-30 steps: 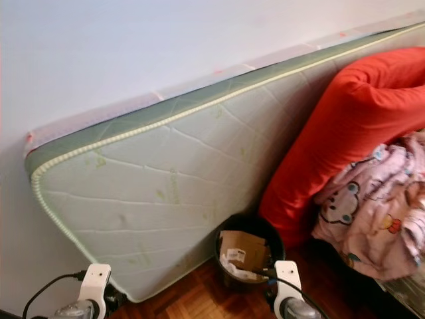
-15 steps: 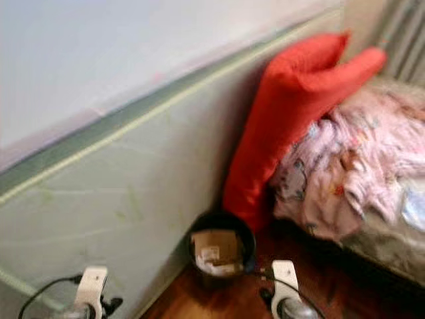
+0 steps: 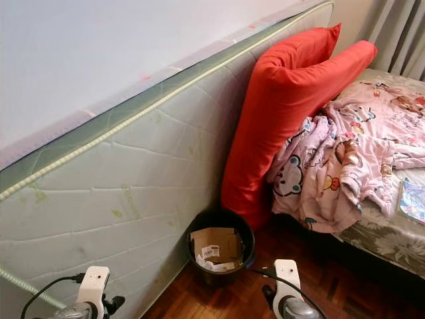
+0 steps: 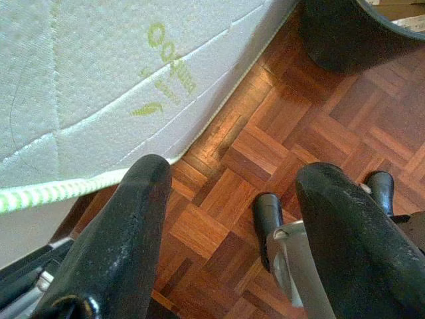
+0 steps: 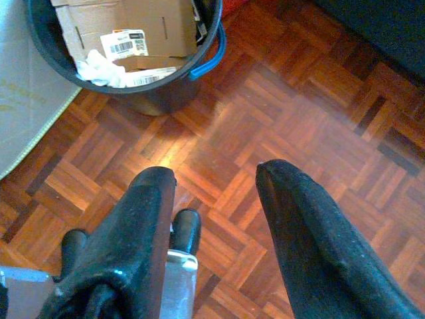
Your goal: Clean up the room
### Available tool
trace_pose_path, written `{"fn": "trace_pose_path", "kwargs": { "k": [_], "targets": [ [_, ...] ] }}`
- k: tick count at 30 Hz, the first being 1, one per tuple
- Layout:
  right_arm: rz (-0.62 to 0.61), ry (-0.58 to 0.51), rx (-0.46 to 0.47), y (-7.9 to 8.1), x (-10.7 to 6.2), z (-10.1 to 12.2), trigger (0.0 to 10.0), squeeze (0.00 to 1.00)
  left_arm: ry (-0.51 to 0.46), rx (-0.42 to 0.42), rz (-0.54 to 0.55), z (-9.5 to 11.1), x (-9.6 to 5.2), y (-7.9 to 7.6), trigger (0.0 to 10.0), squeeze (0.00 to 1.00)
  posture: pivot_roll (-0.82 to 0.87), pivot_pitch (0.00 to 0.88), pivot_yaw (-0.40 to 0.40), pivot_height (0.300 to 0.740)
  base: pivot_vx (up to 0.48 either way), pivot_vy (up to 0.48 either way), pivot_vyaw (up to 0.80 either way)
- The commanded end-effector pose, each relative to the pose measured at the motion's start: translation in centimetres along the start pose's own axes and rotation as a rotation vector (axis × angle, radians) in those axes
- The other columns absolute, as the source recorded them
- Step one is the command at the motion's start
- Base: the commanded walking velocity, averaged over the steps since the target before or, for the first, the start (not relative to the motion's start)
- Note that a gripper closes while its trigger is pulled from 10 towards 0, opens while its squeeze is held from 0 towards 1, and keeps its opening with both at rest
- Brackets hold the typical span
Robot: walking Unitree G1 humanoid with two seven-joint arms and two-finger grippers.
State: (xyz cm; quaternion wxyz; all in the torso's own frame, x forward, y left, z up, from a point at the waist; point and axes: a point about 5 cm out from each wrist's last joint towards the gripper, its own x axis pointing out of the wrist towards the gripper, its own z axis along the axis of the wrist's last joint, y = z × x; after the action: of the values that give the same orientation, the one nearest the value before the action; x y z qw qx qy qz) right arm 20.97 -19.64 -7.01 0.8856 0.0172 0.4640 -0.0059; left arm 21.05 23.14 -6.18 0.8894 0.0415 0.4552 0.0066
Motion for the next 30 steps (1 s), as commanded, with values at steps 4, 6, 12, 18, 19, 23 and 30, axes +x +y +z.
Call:
{"fn": "trace_pose_path", "kwargs": {
  "k": [4, 6, 12, 18, 19, 23, 30],
  "targets": [
    [-0.02, 0.012, -0.007, -0.31, -0.07, -0.38, 10.0, 0.0, 0.013, 0.011, -0.007, -0.39, -0.03, -0.07, 10.0, 0.0, 0.05, 0.0, -0.003, 0.74, 0.0, 0.0, 0.0],
    [-0.024, 0.012, -0.009, -0.33, -0.07, -0.39, 10.0, 0.0, 0.013, 0.012, -0.007, -0.4, -0.03, -0.06, 10.0, 0.0, 0.05, 0.0, 0.0, 0.74, 0.0, 0.0, 0.0],
    [-0.027, 0.008, -0.009, -0.29, -0.05, -0.29, 10.0, 0.0, 0.013, 0.015, -0.007, -0.32, -0.03, -0.01, 10.0, 0.0, 0.05, 0.0, 0.003, 0.74, 0.0, -0.044, 0.0],
    [-0.03, 0.004, -0.007, -0.23, -0.03, -0.19, 10.0, 0.0, 0.012, 0.018, -0.008, -0.22, -0.04, 0.07, 10.0, 0.0, 0.04, 0.0, 0.007, 0.74, 0.0, -0.306, 0.0],
    [-0.03, 0.004, -0.007, -0.22, -0.03, -0.18, 10.0, 0.0, 0.012, 0.018, -0.008, -0.22, -0.04, 0.08, 10.0, 0.0, 0.04, 0.0, 0.007, 0.74, 0.0, -0.368, 0.0],
    [-0.034, -0.004, 0.003, -0.21, -0.03, -0.11, 10.0, 0.0, 0.011, 0.019, -0.009, -0.18, -0.04, 0.09, 10.0, 0.0, 0.04, 0.0, 0.008, 0.74, 0.0, -0.371, 0.0],
    [-0.045, -0.009, 0.012, -0.22, -0.02, -0.06, 10.0, 0.0, 0.011, 0.022, -0.008, -0.13, -0.04, 0.14, 10.0, 0.0, 0.05, 0.0, 0.011, 0.74, 0.0, -0.37, 0.0]
  ]
}}
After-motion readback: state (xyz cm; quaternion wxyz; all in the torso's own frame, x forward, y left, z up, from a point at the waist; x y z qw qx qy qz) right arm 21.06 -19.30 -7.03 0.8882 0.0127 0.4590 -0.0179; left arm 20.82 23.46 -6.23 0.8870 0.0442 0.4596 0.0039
